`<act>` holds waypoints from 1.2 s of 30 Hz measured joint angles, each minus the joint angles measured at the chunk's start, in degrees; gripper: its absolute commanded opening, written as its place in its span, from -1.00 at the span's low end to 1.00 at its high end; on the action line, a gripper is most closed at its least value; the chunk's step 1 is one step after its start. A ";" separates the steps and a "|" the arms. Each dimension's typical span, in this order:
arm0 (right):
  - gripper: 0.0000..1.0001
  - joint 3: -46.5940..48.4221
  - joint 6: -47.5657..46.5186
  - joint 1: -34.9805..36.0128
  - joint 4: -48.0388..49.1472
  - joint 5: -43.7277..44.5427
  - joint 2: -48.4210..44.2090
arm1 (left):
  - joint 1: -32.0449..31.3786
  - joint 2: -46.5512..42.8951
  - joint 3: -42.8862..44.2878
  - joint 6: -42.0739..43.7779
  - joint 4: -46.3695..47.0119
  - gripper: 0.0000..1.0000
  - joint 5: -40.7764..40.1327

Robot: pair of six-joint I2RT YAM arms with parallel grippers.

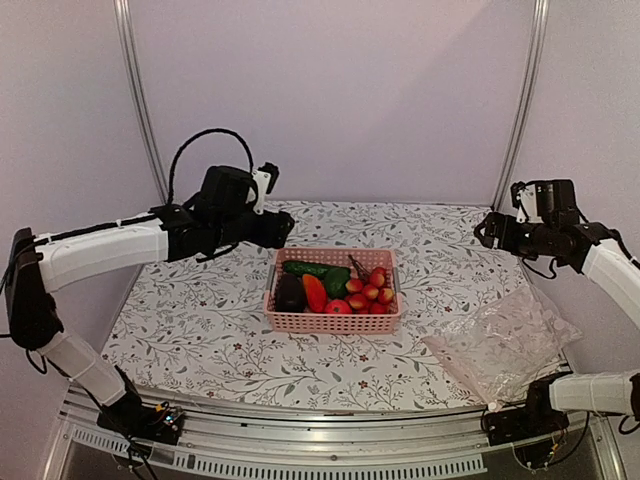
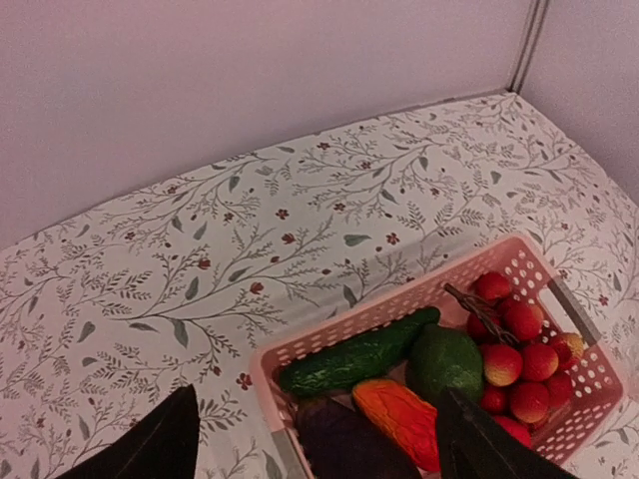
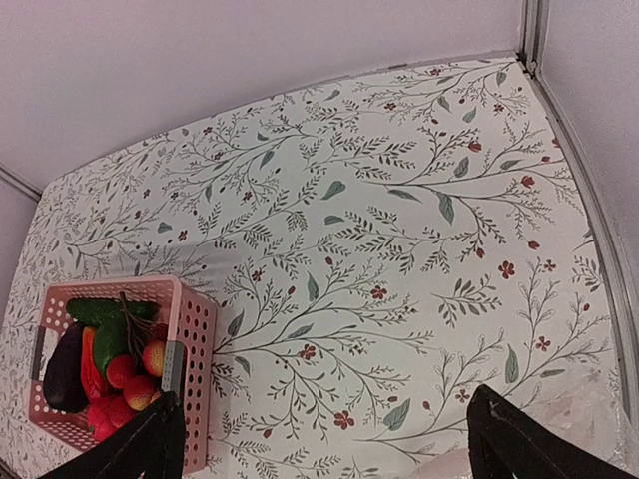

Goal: Place the food in the zip-top bag and seal the zipper
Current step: Pick up the zipper food storage bag from the corner of the board.

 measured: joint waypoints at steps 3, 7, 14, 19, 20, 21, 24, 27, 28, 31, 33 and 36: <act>0.85 -2.64 -0.42 -0.02 -3.43 -4.55 -4.59 | -6.78 4.07 0.15 0.17 0.02 0.57 3.91; 0.77 -4.57 -1.18 5.11 -6.86 -9.77 -7.74 | -12.68 7.56 0.17 -0.81 0.15 0.53 9.84; 0.60 -2.49 1.68 24.83 -13.92 -10.75 0.42 | -15.52 12.92 3.30 -3.96 -1.99 0.48 18.60; 0.52 4.50 7.17 38.47 -23.69 -5.44 12.87 | -15.56 14.53 5.01 -5.01 -4.55 0.47 21.94; 0.50 5.88 8.46 40.92 -26.03 -4.07 14.84 | -15.58 14.53 4.96 -5.18 -4.94 0.47 22.25; 0.47 6.75 9.55 42.73 -27.87 -3.13 16.28 | -15.58 14.53 4.85 -5.40 -5.16 0.47 22.40; 0.42 7.56 12.44 46.16 -33.42 -0.90 18.58 | -15.56 14.05 3.32 -6.12 -5.18 0.46 22.49; 0.41 7.56 14.19 46.53 -38.27 2.08 19.15 | -15.56 12.92 0.79 -7.02 -5.57 0.46 21.79; 0.41 7.56 14.62 46.53 -39.76 3.08 19.15 | -15.50 12.57 0.17 -7.30 -5.77 0.46 21.42; 0.42 7.32 15.28 46.56 -43.71 5.40 19.15 | -14.93 11.23 -1.51 -7.74 -6.14 0.46 20.28; 0.42 6.40 15.32 46.66 -45.42 6.23 19.12 | -14.36 10.03 -2.56 -7.80 -6.23 0.46 19.50; 0.42 4.11 15.26 47.08 -46.45 6.45 19.10 | -13.22 8.63 -3.28 -7.78 -6.36 0.47 18.82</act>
